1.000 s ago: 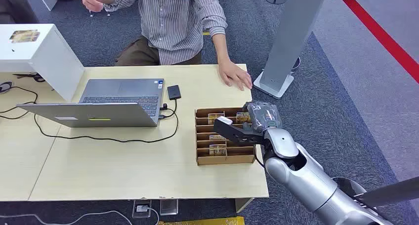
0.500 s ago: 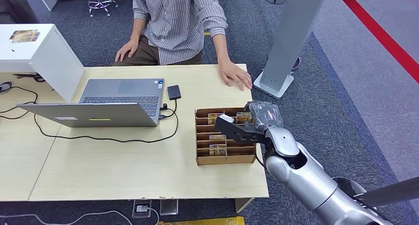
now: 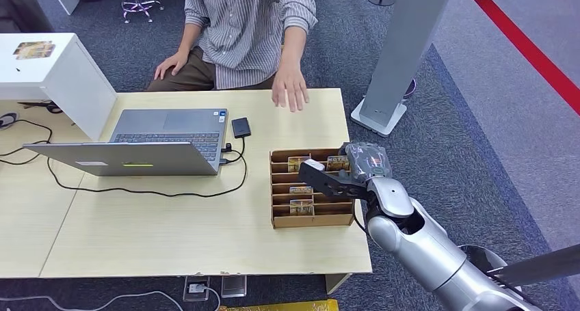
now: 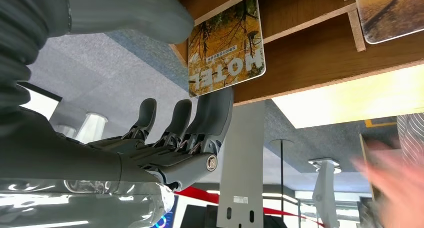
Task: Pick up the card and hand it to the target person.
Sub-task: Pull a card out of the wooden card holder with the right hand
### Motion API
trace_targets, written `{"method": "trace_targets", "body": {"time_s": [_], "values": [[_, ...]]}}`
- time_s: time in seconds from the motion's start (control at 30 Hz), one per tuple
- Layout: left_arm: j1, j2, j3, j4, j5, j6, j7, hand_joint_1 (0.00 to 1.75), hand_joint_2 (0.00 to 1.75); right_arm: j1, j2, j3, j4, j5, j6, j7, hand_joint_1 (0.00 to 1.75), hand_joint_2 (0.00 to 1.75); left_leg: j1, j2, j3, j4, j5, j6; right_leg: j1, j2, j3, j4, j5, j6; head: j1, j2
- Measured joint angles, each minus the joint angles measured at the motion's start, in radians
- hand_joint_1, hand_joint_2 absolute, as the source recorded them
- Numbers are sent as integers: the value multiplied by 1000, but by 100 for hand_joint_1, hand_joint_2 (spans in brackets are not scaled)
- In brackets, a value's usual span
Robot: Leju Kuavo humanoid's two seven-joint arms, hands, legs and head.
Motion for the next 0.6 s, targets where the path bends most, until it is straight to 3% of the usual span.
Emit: {"method": "trace_targets", "body": {"time_s": [0.4, 0.53, 0.6], "values": [[0, 0, -1, 0, 0, -3, 0, 0, 0, 0, 4, -9, 3, 3, -1, 0, 127, 175, 0, 0, 0, 0, 0, 0, 0, 0, 0, 0, 0, 0, 0, 0], [0, 0, -1, 0, 0, -6, 0, 0, 0, 0, 8, -14, 3, 4, -2, 0, 133, 175, 0, 0, 0, 0, 0, 0, 0, 0, 0, 0, 0, 0, 0, 0], [0, 0, -1, 0, 0, -8, 0, 0, 0, 0, 10, -15, 3, 5, -2, 0, 145, 175, 0, 0, 0, 0, 0, 0, 0, 0, 0, 0, 0, 0, 0, 0]]}}
